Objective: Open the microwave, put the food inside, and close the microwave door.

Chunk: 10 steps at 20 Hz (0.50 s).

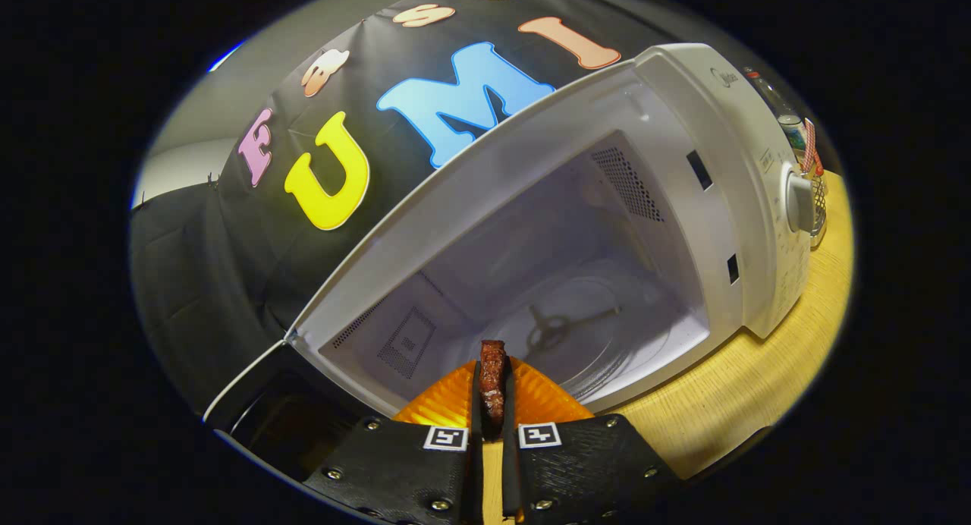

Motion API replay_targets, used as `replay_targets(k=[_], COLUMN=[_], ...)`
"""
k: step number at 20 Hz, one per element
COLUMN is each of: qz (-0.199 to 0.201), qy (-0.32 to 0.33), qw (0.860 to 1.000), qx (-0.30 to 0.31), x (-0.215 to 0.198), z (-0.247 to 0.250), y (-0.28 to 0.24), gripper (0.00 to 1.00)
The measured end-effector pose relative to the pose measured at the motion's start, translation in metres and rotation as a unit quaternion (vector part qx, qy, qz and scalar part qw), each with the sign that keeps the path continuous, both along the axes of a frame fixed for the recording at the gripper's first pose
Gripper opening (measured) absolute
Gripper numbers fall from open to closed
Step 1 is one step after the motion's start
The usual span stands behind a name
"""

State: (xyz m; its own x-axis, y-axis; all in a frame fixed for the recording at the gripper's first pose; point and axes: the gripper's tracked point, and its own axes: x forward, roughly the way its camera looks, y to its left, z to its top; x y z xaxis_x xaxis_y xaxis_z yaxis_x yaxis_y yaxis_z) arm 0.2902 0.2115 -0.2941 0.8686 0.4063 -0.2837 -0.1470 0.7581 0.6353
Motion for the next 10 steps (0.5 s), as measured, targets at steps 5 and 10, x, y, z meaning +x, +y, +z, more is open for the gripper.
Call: replay_targets(k=[5,10], qz=[0.001,-0.015], qy=[-0.002,-0.012], qw=[1.0,0.988], qx=[-0.028,-0.155], x=[0.018,0.038], z=[-0.017,-0.036], y=[0.006,-0.014], gripper=[0.12,0.4])
